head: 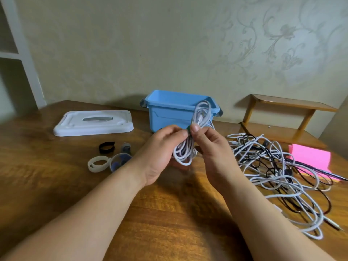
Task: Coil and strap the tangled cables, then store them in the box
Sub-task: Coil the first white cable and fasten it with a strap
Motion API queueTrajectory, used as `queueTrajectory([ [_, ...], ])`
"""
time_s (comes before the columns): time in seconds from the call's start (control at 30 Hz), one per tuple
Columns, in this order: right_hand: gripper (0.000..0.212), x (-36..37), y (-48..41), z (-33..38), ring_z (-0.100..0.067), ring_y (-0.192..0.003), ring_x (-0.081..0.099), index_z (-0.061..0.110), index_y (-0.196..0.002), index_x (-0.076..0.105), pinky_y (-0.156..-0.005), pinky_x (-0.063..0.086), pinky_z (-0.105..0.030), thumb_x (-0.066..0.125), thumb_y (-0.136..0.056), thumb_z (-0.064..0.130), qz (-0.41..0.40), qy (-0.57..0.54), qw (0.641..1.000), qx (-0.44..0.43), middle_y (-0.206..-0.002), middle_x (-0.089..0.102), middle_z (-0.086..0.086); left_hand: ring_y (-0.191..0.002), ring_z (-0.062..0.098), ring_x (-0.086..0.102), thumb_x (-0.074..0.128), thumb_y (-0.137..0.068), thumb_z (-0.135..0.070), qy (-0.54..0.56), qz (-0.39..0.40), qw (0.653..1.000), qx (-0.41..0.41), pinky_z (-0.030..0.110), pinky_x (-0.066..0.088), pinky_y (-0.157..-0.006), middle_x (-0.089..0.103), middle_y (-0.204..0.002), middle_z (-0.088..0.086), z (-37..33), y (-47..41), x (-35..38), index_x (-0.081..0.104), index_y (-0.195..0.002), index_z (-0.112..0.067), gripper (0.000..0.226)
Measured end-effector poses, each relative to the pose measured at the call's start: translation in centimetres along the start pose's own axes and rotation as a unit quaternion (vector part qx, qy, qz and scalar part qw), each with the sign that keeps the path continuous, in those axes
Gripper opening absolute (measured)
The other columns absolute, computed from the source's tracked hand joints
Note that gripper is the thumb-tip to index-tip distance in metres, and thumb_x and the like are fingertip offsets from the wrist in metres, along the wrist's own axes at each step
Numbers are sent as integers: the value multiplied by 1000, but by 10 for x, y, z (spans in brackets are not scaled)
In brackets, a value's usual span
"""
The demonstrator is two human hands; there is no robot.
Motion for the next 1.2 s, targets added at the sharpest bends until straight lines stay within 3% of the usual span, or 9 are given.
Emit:
queueTrajectory([
  [0.13,60,15,3,-1,-27,-91,65,-3,-126,67,-84,52,-40,68,-96,49,57,-76,995,31,-102,69,-24,-59,16,59,52,-106,-24,160,49,986,-29,29,48,-47,61,-76,7,2,2,13,68,-109,-5,26],
  [0.27,51,27,6,3,-27,-83,64,-11,-137,58,-72,56,-33,55,-104,28,121,-136,982,59,-93,68,-14,-60,14,58,51,-107,-32,212,95,970,-64,26,54,-53,60,-80,7,4,4,18,67,-106,-9,28],
  [0.4,22,-10,-5,17,-23,-82,71,0,-110,60,-72,59,-32,58,-104,21,0,-162,987,12,-92,74,-10,-77,21,71,51,-113,-30,13,-108,994,-7,42,63,-72,75,-97,13,3,-10,-31,69,-112,-7,29],
  [0.5,11,-43,-4,41,-10,-74,69,19,-105,67,-66,53,-25,68,-104,30,-105,162,978,-76,-86,75,1,-65,14,63,50,-112,-24,-27,-271,960,69,35,59,-62,70,-87,7,-22,0,-72,67,-110,-13,21],
  [0.57,16,-24,-1,37,-5,-80,69,25,-115,72,-71,53,-24,72,-101,32,-54,365,924,-99,-93,76,5,-65,11,63,51,-110,-25,-81,-320,938,106,36,58,-64,69,-86,3,-30,9,-80,68,-108,-19,18],
  [0.67,30,23,8,12,-22,-105,69,31,-125,68,-93,54,-40,73,-96,30,74,524,841,-113,-114,76,4,-78,13,66,52,-109,-27,-155,-347,913,144,39,59,-72,69,-90,-3,-37,15,-77,66,-108,-24,14],
  [0.83,24,45,17,11,-23,-107,61,33,-113,65,-93,43,-40,76,-92,35,103,609,765,-181,-110,74,8,-81,0,61,52,-106,-21,-225,-370,883,178,17,49,-64,65,-95,-9,-46,23,-74,60,-112,-23,10],
  [1.0,28,40,7,2,-32,-103,54,26,-106,72,-88,41,-47,81,-81,35,21,715,668,-206,-105,59,-2,-82,2,61,55,-105,-21,-283,-326,885,176,26,50,-67,62,-93,-15,-40,16,-58,60,-111,-23,8],
  [1.2,25,42,8,-1,-34,-67,62,19,-83,60,-61,40,-37,80,-69,17,-2,699,682,-214,-74,64,-4,-88,7,62,56,-106,-26,-361,-241,887,160,31,50,-71,65,-93,-12,-23,8,-38,61,-104,-25,5],
])
Point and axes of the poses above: each hand's wrist, its own y-axis away from the middle knuckle, its own x-axis out of the palm, z = x × y, the point moved 9 cm from there along -y, towards the middle knuckle
